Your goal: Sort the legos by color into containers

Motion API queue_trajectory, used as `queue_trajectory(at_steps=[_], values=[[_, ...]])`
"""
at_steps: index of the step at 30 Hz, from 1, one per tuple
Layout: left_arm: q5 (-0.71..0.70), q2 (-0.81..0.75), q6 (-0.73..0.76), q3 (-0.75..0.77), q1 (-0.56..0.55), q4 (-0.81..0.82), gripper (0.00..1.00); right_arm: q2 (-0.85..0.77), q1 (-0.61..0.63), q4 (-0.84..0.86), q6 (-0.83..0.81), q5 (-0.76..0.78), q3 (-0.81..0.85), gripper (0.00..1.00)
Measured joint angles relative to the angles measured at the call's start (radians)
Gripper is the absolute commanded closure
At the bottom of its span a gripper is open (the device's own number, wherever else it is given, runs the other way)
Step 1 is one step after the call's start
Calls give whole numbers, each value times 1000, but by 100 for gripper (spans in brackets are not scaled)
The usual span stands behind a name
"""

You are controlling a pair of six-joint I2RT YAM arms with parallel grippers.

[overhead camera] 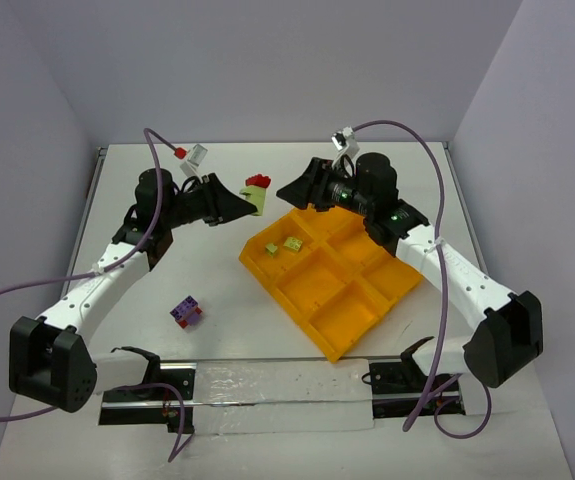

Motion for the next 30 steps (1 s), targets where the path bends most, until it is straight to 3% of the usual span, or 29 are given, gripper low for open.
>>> queue_trajectory(at_steps=[9,21,27,29,30], values=[[-60,-2,43,0,0,-57,100,62,80,-105,40,188,186,29],[-62,-16,59,0,-1,-72,100,274,172,-289,23,372,402,28],[-62,-20,62,0,-2,-90,100,298,189,-308,18,383,405,61],[-62,-20,64,0,-4,-96,100,299,193,-305,16,382,407,89],[-62,-20,65,0,-5,-96,100,299,194,-305,13,383,408,97]])
